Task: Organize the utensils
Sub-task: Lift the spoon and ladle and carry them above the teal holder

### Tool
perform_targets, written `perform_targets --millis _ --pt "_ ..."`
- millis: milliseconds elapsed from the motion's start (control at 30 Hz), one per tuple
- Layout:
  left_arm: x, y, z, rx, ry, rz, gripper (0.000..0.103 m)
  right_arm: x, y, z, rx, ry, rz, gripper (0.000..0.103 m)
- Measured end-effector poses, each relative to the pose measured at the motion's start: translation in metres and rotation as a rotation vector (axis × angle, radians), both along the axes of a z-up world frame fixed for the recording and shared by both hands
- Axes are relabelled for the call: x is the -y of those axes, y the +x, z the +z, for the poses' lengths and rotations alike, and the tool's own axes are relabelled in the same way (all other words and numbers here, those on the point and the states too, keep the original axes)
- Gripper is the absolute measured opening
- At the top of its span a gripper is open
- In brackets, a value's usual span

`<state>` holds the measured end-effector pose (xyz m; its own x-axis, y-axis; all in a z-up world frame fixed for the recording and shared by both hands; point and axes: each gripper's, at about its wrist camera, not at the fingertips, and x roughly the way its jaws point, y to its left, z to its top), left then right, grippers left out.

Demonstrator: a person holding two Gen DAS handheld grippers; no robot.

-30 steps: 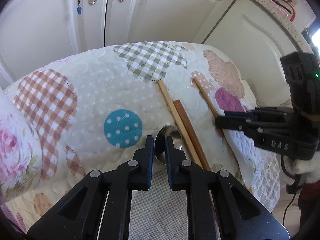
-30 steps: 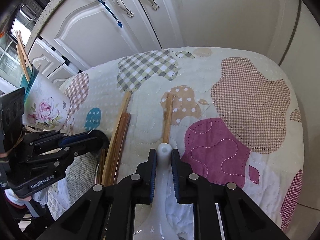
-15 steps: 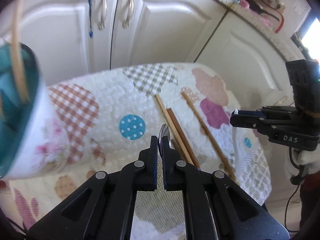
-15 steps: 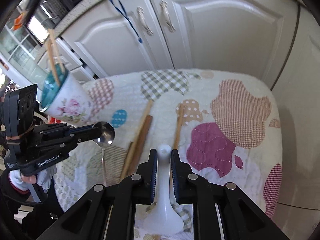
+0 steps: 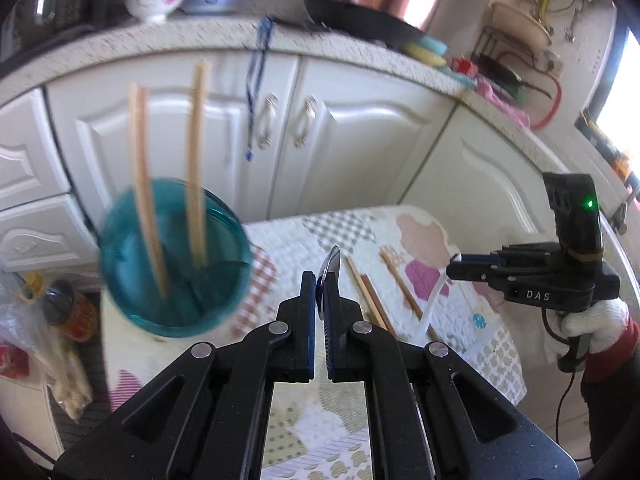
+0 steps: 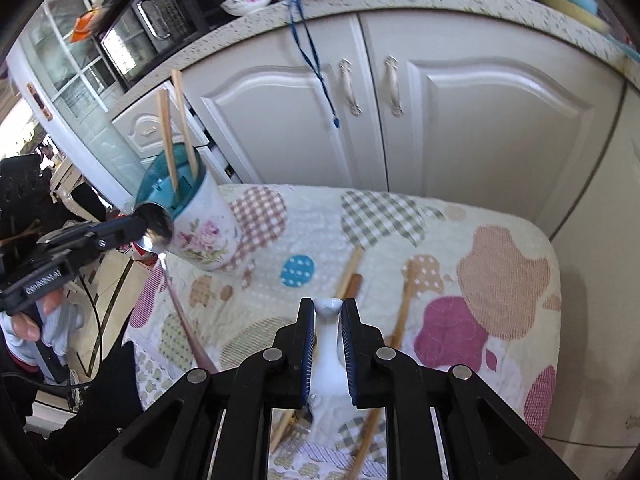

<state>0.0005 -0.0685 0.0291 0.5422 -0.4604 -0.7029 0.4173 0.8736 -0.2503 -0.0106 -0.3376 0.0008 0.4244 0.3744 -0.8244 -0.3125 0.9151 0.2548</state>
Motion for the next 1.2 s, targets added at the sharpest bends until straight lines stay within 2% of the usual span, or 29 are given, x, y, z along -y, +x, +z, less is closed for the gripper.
perform_targets --millis 233,333,600,733,967,1200 --pt "-0.037 -0.003 0.032 0.070 -0.028 0.089 0.002 -0.021 0.004 0.023 0.049 0.011 0.047 0.013" --pt "-0.056 -0.001 0.050 0.115 -0.032 0.137 0.002 -0.035 0.009 0.043 0.087 0.034 0.077 0.013" --pt "-0.100 0.009 0.079 0.202 0.008 0.267 0.002 -0.075 0.025 0.093 0.179 0.063 0.166 0.013" --pt "-0.111 0.015 0.085 0.257 0.060 0.318 0.002 -0.103 0.033 0.118 0.227 0.083 0.213 0.013" --pt "-0.111 0.032 0.077 0.304 0.143 0.366 0.002 -0.148 0.050 0.130 0.246 0.097 0.270 0.013" --pt "-0.104 0.042 0.060 0.312 0.193 0.375 0.002 -0.178 0.064 0.109 0.198 0.090 0.305 0.013"
